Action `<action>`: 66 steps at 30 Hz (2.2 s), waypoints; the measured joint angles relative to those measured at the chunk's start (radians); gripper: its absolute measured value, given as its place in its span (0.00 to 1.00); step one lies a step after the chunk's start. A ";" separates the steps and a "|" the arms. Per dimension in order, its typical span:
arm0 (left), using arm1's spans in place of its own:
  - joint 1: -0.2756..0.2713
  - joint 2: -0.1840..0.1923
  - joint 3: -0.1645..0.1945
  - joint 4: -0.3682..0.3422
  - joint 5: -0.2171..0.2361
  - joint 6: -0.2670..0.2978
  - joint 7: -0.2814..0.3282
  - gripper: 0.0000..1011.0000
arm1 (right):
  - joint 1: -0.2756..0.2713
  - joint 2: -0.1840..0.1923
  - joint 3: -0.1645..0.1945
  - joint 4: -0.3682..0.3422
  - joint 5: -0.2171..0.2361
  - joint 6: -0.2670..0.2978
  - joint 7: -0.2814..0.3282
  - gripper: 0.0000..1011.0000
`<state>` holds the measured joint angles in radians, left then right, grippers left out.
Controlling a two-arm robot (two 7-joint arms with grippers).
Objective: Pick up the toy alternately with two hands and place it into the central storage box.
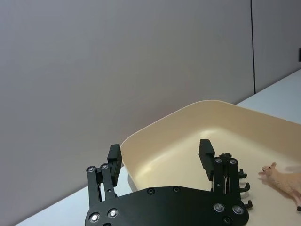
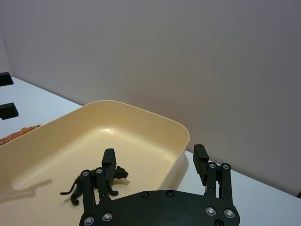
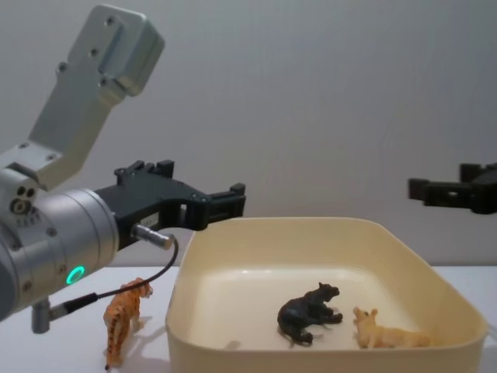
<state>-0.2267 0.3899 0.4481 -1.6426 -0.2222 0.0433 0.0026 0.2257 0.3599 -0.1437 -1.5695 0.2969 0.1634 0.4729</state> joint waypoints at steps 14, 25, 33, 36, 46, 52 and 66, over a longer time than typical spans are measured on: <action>0.081 0.064 -0.037 -0.113 -0.142 0.144 0.111 0.99 | -0.056 0.039 0.027 -0.044 0.016 -0.020 -0.049 0.99; 0.131 0.110 -0.074 -0.172 -0.288 0.269 0.160 0.99 | -0.073 0.050 0.035 -0.058 0.020 -0.026 -0.062 0.99; 0.130 0.118 -0.084 -0.160 -0.324 0.336 0.133 0.99 | -0.078 0.054 0.037 -0.062 0.022 -0.028 -0.067 0.99; 0.125 0.118 -0.086 -0.149 -0.325 0.354 0.119 0.99 | -0.079 0.055 0.038 -0.063 0.022 -0.028 -0.068 0.99; 0.108 0.110 -0.089 -0.104 -0.316 0.391 0.094 0.99 | -0.082 0.056 0.039 -0.065 0.023 -0.029 -0.070 0.99; 0.092 0.096 -0.091 -0.063 -0.301 0.395 0.091 0.99 | -0.083 0.057 0.039 -0.066 0.023 -0.030 -0.071 0.99; 0.039 0.056 -0.090 0.045 -0.271 0.379 0.030 0.99 | -0.084 0.058 0.040 -0.066 0.023 -0.030 -0.071 0.99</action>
<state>-0.1875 0.4458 0.3583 -1.5979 -0.4935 0.4222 0.0331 0.1420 0.4176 -0.1041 -1.6358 0.3199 0.1338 0.4014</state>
